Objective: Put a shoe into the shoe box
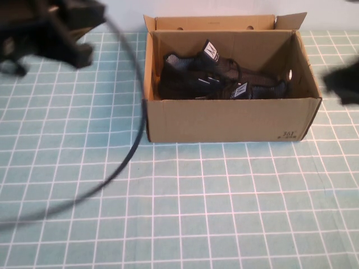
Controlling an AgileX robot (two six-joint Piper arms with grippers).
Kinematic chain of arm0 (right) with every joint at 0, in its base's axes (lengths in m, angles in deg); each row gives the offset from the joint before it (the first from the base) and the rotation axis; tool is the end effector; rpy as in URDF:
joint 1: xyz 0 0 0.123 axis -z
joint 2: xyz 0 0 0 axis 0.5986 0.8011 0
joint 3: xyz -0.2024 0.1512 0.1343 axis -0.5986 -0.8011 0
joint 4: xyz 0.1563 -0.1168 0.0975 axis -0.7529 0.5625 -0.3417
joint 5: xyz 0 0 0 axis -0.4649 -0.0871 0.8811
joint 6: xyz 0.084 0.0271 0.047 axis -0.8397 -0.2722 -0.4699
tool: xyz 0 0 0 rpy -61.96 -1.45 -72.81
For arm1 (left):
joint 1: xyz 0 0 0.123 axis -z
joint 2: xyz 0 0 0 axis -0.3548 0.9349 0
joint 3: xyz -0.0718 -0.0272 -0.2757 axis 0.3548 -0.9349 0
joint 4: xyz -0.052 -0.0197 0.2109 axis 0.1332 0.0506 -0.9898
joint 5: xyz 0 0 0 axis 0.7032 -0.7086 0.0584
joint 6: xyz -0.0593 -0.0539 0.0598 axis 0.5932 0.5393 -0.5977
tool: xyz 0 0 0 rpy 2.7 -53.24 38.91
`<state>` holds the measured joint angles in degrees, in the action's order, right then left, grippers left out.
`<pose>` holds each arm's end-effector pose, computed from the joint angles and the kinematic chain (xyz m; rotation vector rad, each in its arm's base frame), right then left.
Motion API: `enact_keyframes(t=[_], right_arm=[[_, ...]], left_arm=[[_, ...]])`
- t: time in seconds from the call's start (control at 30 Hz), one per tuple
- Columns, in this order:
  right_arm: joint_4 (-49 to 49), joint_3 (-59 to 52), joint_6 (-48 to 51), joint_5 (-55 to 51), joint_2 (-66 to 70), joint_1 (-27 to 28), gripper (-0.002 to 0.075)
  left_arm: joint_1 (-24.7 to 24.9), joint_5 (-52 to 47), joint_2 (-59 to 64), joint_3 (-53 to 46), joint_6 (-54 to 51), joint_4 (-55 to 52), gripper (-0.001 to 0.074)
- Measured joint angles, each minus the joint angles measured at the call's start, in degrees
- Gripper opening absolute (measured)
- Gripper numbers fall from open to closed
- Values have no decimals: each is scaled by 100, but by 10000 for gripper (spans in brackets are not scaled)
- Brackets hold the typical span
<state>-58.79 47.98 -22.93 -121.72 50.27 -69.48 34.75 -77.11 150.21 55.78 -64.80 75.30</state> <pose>0.1772 0.0926 0.4136 -0.1747 2.4850 0.1734 0.2149 -0.0951 0.4125 0.6942 1.7308 -0.4130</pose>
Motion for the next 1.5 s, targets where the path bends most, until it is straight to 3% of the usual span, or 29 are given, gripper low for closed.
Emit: enact_keyframes(t=[0.4,0.67,0.8,1.13,1.5], right_arm=[[-82,-2553,-192,22,-3574,-248,-8],[-444,-3919,-35,1176,-5660,-248,-8],[-448,-4737,125,2290,-6272,-248,-8],[-18,-7212,687,5949,-6496,-248,-8],[4,-8261,716,6468,-6496,-248,-8]], left_arm=[[0,1084,-3524,-2958,47,320,-1],[0,1933,-5363,-4342,47,373,-2],[0,2323,-6047,-4963,47,406,-2],[0,2824,-6379,-6543,47,438,-2],[0,3467,-6379,-6829,47,502,-2]])
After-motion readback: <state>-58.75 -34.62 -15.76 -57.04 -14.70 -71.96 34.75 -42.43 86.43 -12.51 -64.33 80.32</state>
